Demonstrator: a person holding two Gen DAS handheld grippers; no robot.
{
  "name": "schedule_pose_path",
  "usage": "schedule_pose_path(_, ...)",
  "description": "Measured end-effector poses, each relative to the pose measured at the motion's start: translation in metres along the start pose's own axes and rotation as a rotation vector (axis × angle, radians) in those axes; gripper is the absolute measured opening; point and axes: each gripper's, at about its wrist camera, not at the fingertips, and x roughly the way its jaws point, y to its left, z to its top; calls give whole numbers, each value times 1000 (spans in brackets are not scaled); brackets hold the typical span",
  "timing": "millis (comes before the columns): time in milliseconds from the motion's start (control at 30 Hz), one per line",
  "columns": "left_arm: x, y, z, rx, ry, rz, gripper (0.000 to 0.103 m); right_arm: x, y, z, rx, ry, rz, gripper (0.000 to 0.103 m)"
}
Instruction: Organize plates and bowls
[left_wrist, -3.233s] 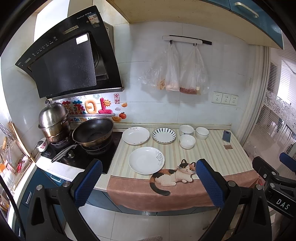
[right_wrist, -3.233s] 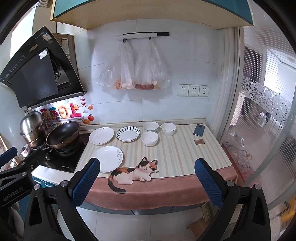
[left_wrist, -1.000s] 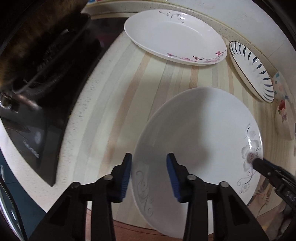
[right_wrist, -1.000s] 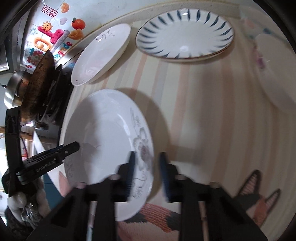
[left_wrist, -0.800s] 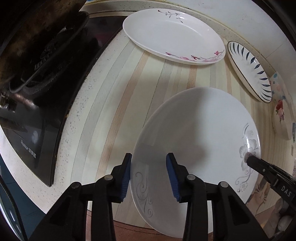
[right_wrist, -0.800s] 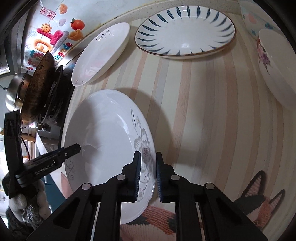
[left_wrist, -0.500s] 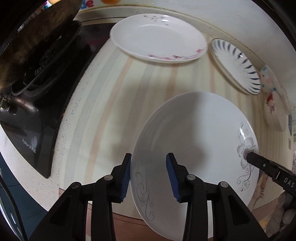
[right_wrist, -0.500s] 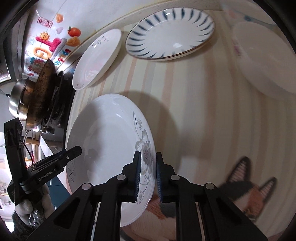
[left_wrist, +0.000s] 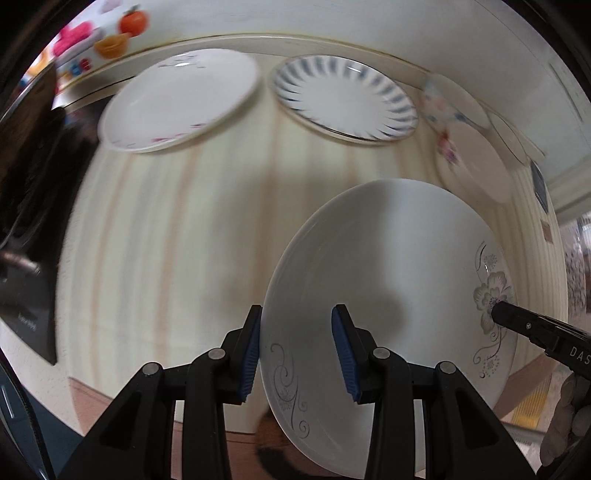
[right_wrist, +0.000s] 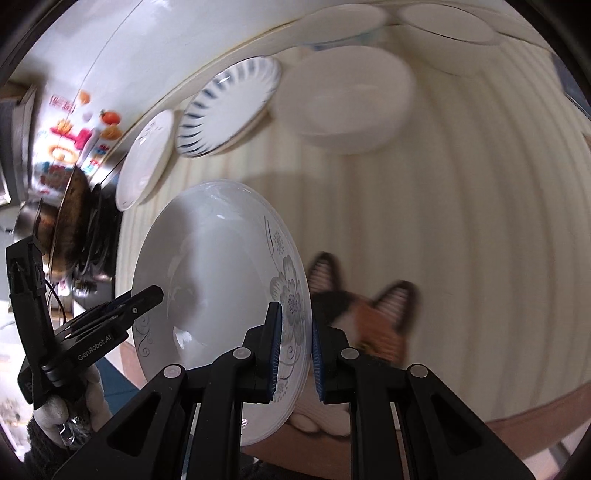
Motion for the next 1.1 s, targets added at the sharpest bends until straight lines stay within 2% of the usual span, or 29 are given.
schedule_pose_path(267,27,-48,14,94,36,-3,35,-1,-47,-10,93,5,-40,17)
schedule_pose_path(767,57,-64,25,135,63,23,35,8,-51,-5,127,-1,-69,17)
schedule_pose_path(900,59,-72,25,155,48,30,35,15,-53,-6,138,24,-78,17)
schedule_pose_path(1000,54,-75,24,162,52,24,35,14,-57,-4,167,47,-51,17)
schedule_pose_path(1100,27,-67,27,123,9,11,35,-3,-58,0,190,52,-37,21)
